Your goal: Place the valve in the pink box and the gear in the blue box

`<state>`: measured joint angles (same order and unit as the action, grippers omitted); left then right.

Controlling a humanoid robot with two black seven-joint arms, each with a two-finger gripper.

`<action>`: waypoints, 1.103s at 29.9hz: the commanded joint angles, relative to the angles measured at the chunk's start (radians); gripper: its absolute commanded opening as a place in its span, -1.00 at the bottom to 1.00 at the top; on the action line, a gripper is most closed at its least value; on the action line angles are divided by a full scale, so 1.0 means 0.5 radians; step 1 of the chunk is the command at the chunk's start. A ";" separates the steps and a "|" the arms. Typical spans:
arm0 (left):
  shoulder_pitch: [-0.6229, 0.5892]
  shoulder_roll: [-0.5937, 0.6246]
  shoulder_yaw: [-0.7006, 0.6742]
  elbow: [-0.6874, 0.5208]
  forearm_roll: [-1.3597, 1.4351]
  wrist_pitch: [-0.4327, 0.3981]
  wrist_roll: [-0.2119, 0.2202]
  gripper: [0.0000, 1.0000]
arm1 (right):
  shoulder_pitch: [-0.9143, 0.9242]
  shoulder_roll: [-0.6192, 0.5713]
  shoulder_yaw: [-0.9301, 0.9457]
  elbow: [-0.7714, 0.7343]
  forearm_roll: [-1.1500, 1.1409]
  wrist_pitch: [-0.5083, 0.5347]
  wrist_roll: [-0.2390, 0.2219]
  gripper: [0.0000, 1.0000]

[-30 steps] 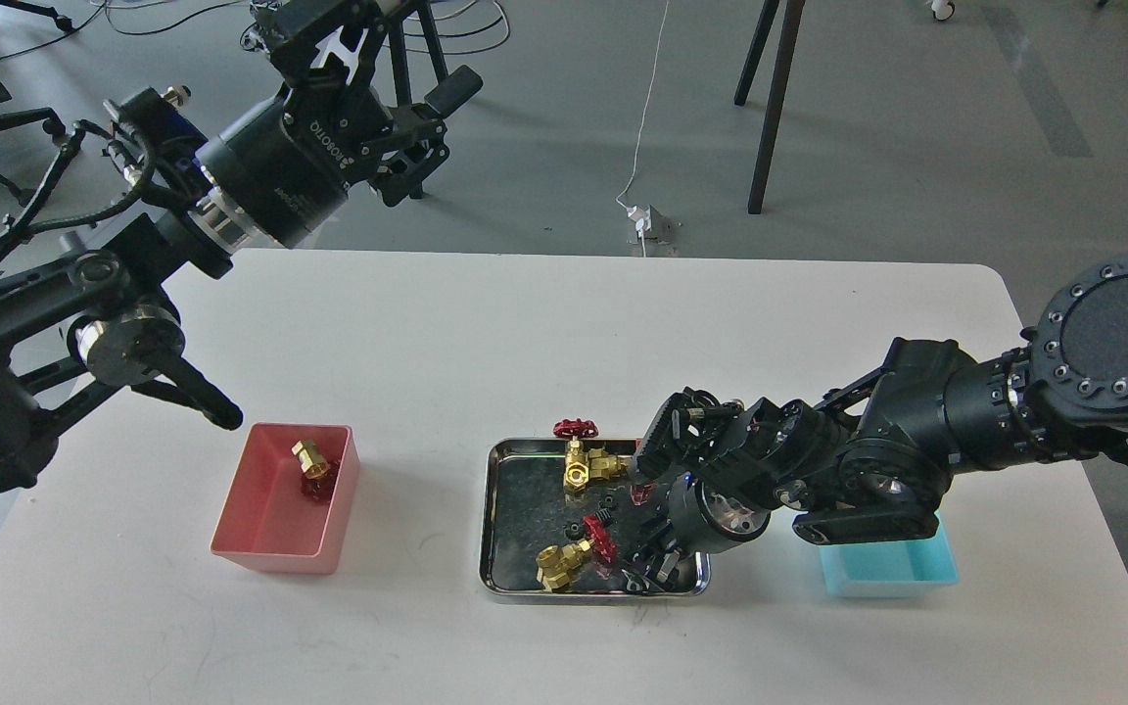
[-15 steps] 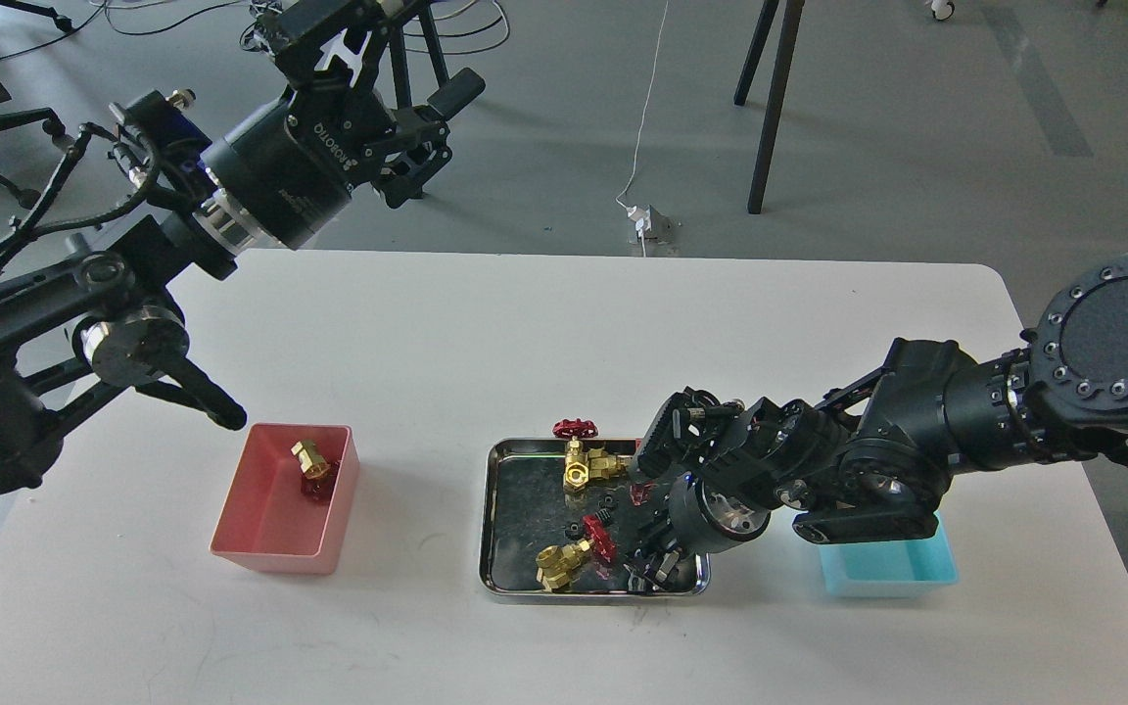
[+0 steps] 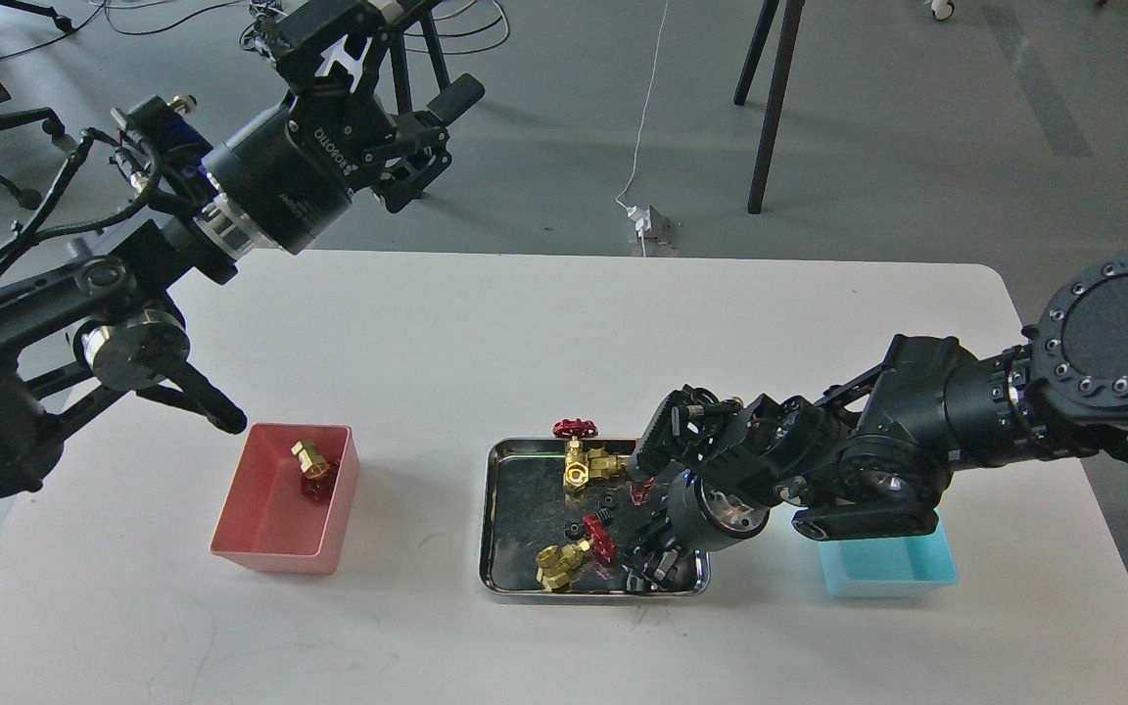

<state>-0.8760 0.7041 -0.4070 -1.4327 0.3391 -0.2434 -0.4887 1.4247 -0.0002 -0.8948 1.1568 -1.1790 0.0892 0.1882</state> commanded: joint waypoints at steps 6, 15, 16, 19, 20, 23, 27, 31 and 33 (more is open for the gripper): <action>0.000 -0.046 0.001 0.000 0.003 0.002 0.000 0.60 | 0.181 -0.009 0.029 0.101 0.020 -0.003 0.013 -0.71; 0.000 -0.132 -0.002 0.058 0.003 0.002 0.000 0.60 | 0.632 -0.685 0.026 0.518 0.017 0.009 0.013 -0.71; 0.000 -0.144 0.001 0.070 0.003 0.002 0.000 0.60 | 0.675 -0.848 0.013 0.579 -0.001 0.018 0.013 -0.71; 0.000 -0.190 0.001 0.083 0.024 0.002 0.000 0.60 | 0.752 -1.308 -0.054 0.766 -0.120 0.036 0.013 -0.70; 0.000 -0.208 0.001 0.092 0.040 0.005 0.000 0.60 | 0.761 -1.440 -0.091 0.821 -0.197 0.049 0.013 -0.70; 0.000 -0.273 0.001 0.107 0.080 0.005 0.000 0.60 | 0.734 -1.824 -0.186 0.941 -0.455 0.070 0.013 -0.70; 0.000 -0.368 0.004 0.138 0.092 0.005 0.000 0.60 | 0.566 -2.083 -0.214 0.960 -0.553 0.061 0.013 -0.70; 0.000 -0.439 0.013 0.178 0.116 0.008 0.000 0.60 | 0.382 -2.107 -0.073 0.954 -0.535 0.039 0.013 -0.61; 0.003 -0.454 0.019 0.196 0.129 0.008 0.000 0.60 | 0.265 -2.107 0.040 0.945 -0.514 0.024 0.010 -0.54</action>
<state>-0.8759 0.4915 -0.4011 -1.3482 0.3936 -0.2394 -0.4884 1.6312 -1.0500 -0.9441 1.6344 -1.4501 0.1094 0.1947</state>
